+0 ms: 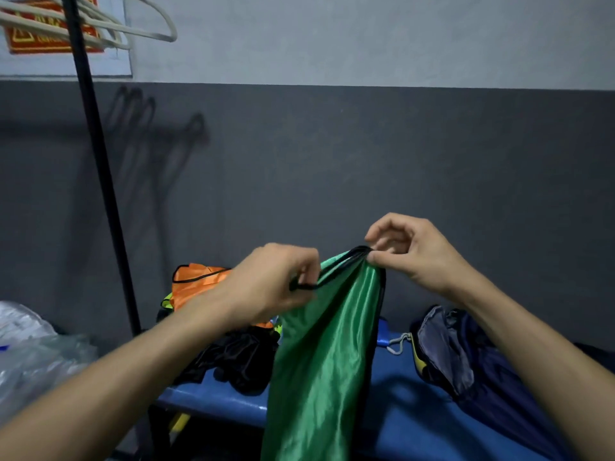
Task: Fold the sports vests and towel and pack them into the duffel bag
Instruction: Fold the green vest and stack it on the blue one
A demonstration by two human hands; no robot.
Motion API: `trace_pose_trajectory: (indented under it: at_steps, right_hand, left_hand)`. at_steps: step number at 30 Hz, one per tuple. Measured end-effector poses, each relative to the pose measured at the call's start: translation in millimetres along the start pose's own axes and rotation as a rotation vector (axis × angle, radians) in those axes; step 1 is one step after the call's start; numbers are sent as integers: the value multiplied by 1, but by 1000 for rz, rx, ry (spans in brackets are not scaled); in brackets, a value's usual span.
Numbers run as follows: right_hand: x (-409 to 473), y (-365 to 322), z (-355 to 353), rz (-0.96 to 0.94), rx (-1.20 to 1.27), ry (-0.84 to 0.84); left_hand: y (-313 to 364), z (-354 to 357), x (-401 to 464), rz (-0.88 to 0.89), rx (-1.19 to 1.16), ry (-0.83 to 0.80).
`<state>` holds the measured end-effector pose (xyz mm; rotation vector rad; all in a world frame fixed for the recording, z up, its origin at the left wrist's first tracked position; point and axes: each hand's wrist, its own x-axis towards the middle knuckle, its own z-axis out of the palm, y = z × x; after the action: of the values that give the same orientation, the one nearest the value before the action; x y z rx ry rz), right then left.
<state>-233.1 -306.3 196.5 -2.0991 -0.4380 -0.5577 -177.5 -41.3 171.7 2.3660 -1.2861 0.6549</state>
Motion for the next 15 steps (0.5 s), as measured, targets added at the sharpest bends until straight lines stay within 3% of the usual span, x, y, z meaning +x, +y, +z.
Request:
trace_pose_trajectory:
  at_steps: [5,8,15]
  right_hand:
    - [0,4,2,39,94,63]
    - [0,2,1,21,80,33]
    - [0,-3,6,-9,77,-54]
  left_hand:
    - [7,34,-21,90,12,-4]
    - [4,37,-18,33,-23,-33]
    - [10,37,6,-157,-123,150]
